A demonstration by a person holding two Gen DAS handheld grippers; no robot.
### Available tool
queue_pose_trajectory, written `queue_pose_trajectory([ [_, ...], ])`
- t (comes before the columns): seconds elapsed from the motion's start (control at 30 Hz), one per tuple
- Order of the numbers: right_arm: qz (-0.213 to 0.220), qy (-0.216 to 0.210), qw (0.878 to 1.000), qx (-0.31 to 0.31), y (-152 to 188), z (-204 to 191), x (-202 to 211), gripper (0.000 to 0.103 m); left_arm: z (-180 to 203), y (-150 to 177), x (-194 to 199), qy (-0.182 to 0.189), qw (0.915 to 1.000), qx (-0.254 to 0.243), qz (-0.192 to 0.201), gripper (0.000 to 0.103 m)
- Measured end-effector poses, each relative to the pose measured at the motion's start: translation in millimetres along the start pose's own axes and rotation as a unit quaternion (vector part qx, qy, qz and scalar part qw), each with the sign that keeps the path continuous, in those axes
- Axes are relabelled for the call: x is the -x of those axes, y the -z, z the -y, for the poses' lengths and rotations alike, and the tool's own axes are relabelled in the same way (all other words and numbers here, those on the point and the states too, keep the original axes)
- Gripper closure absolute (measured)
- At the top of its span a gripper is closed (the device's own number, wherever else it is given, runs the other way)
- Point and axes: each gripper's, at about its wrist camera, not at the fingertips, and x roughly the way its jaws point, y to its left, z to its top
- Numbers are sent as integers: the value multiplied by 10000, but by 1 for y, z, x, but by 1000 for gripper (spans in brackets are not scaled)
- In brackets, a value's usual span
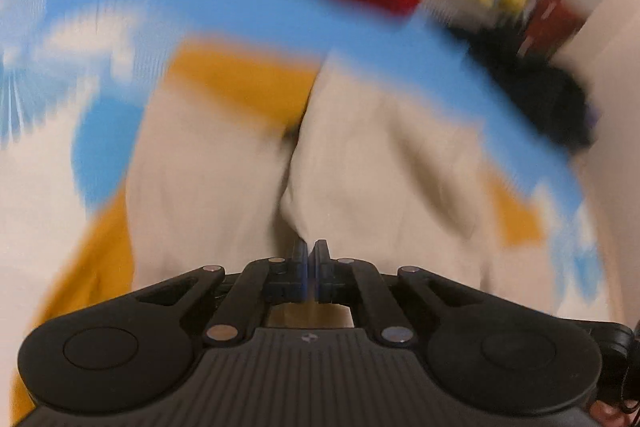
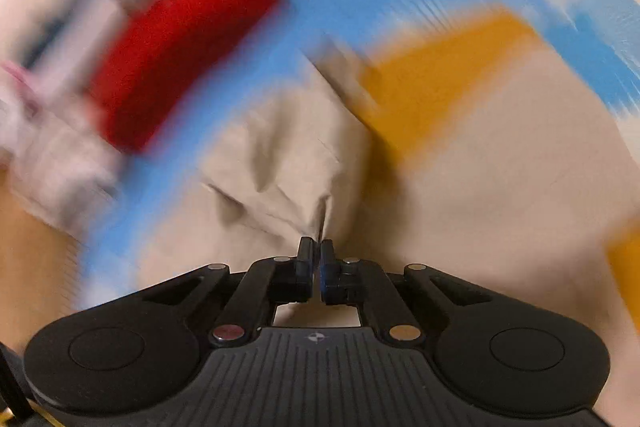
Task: Fold large clothes
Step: 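Open both tools and lift them off the folded jacket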
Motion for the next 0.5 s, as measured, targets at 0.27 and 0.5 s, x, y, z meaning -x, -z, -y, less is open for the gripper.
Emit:
queue_pose_trajectory([
  [0.27, 1484, 69, 9883, 358, -11, -13, 42, 95, 16, -7, 30, 152, 9959, -75, 887, 64],
  [0.5, 1248, -1603, 9779, 494, -21, -22, 22, 73, 28, 12, -13, 428, 9975, -533, 193, 68],
])
